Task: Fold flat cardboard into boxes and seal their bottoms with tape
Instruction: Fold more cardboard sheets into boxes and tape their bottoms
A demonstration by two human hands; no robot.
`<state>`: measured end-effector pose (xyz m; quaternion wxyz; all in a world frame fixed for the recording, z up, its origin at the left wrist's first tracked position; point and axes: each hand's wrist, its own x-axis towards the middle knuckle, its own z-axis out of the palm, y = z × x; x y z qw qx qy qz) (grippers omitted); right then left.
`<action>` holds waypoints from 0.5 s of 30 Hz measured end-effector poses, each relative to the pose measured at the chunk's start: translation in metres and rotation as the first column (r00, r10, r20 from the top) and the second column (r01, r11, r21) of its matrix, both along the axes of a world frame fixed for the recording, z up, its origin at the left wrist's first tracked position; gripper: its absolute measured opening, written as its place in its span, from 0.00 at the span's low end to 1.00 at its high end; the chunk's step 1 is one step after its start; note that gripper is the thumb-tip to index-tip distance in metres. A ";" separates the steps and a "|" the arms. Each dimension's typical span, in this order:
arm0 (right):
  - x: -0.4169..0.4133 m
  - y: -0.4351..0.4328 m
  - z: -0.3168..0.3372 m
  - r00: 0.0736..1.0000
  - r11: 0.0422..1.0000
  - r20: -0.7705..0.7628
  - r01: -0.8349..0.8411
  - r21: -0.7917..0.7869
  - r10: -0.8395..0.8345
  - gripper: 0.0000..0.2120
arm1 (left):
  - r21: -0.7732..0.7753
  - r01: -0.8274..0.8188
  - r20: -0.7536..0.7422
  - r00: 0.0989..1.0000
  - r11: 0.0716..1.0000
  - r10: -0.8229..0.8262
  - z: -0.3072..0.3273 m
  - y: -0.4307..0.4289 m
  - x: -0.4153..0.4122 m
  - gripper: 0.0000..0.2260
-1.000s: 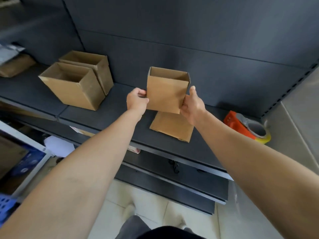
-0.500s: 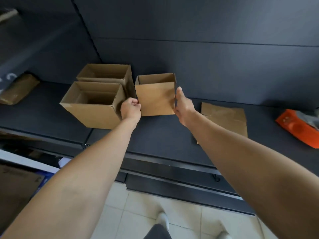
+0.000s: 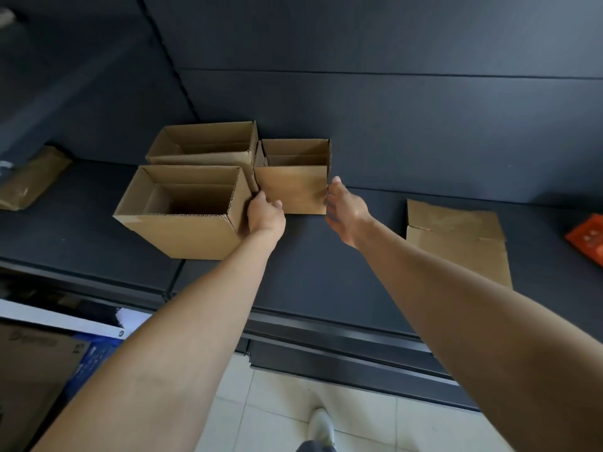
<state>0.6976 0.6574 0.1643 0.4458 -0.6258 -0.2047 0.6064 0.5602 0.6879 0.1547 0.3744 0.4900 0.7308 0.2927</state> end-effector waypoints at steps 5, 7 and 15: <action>0.026 -0.015 0.011 0.988 1.000 0.151 -0.004 -0.003 0.005 0.16 | -0.011 -0.022 0.048 0.999 1.000 0.023 0.003 -0.014 0.011 0.18; 0.047 -0.029 0.017 0.950 0.999 0.308 0.035 0.035 -0.044 0.14 | 0.016 0.026 0.018 0.999 1.000 -0.026 0.004 -0.022 0.026 0.14; 0.160 -0.101 0.013 0.748 0.958 0.653 0.260 -0.123 -0.119 0.16 | -0.122 0.433 0.096 0.901 0.893 -0.424 -0.001 -0.070 0.130 0.15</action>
